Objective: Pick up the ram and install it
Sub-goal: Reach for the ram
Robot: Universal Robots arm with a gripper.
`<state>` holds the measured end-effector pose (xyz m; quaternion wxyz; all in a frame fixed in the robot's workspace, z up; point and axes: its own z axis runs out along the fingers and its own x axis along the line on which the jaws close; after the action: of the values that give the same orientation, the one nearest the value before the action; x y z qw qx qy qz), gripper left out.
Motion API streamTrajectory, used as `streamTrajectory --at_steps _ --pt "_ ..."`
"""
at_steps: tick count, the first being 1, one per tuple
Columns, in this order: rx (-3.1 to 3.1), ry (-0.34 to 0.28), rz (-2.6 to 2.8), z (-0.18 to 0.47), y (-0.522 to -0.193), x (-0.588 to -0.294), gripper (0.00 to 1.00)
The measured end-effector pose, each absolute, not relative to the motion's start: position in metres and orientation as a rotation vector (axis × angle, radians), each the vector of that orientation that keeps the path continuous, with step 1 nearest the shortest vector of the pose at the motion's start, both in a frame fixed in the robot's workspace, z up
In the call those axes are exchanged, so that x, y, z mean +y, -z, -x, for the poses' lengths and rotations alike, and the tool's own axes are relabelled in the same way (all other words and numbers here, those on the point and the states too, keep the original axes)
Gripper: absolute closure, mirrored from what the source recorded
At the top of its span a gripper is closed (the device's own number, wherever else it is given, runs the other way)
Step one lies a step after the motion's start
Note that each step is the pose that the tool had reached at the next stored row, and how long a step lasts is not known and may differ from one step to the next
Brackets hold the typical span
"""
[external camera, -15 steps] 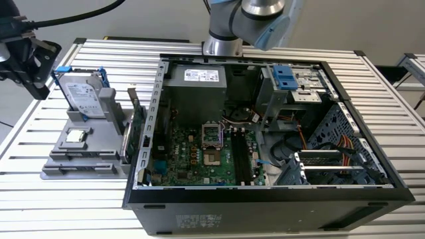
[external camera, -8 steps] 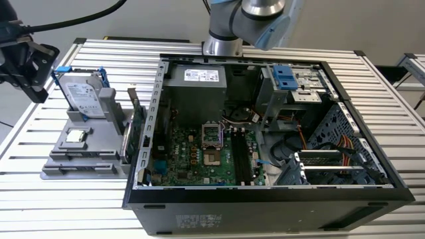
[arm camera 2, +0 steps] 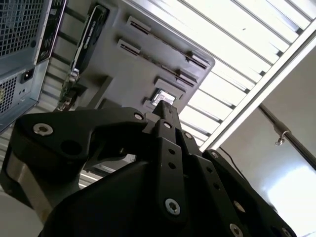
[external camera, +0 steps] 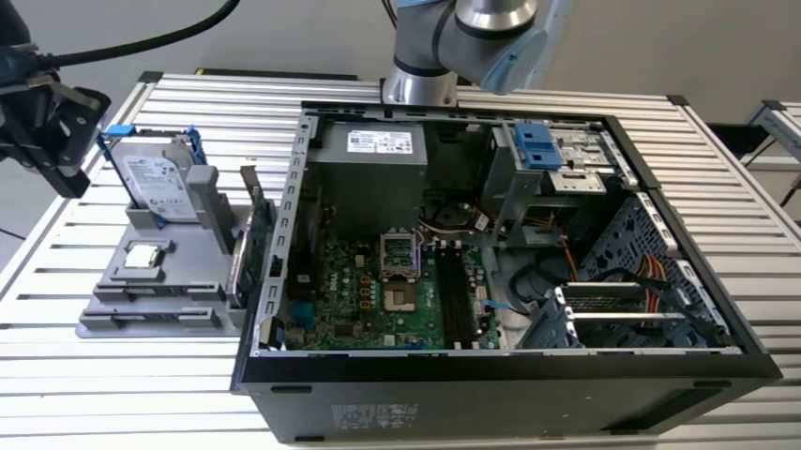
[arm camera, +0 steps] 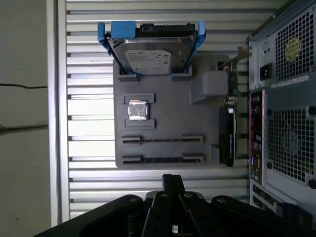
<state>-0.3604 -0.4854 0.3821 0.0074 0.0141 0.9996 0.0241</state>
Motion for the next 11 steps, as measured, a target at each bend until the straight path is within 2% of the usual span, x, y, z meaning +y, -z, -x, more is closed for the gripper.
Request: streamTrajectory --at_steps 11 --pt "3.125 -0.074 -0.047 0.3604 -0.3806 -0.4875 1.00"
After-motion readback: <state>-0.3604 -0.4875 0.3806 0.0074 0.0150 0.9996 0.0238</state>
